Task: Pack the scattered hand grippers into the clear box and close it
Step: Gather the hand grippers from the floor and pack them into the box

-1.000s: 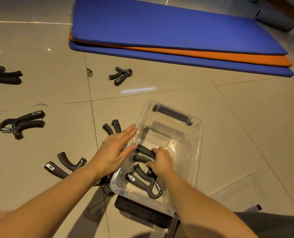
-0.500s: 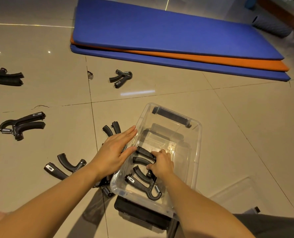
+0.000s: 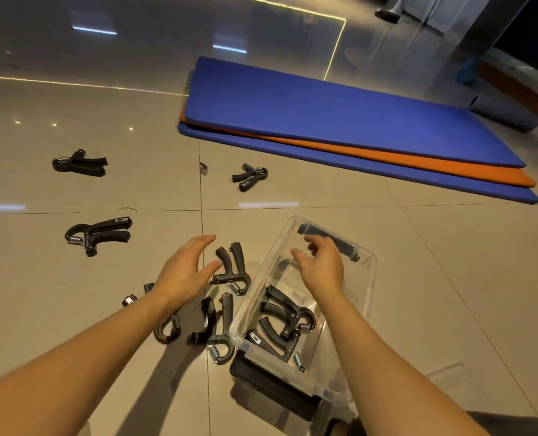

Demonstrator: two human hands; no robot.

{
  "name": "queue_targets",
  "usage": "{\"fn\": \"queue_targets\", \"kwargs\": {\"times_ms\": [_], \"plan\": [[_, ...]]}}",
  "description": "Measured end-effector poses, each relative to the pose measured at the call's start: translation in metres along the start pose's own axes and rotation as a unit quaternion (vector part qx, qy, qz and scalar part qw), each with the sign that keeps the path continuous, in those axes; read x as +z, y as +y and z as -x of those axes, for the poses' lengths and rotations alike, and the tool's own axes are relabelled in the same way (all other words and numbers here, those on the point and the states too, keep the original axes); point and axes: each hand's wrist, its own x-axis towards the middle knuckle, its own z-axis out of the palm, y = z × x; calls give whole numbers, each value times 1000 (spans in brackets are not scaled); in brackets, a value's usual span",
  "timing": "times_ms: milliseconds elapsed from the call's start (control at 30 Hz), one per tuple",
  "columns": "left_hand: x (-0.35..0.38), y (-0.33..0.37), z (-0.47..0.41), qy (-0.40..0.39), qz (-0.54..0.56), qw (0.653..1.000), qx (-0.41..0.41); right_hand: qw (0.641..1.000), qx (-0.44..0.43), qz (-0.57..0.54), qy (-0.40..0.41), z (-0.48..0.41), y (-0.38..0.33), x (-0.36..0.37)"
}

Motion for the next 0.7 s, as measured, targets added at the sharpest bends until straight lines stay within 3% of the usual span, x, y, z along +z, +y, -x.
{"fn": "queue_targets", "kwargs": {"times_ms": [100,233,433,600,700], "plan": [[-16,-29,21,7,-23,999,-49,999,-43,-32,-3,-3,-47,14],[-7,-60,55,-61,-57,995,-60,995,-58,-32,-75,1,-85,63],[31,-78,60,-168,-143,975,36,971,28,21,-238,-19,-90,125],[77,-84,44,-263,-201,939,95,947,92,102,-291,-47,-77,160],[84,-92,37,-255,-246,926,129,932,100,153,-313,-54,-71,180]]}}
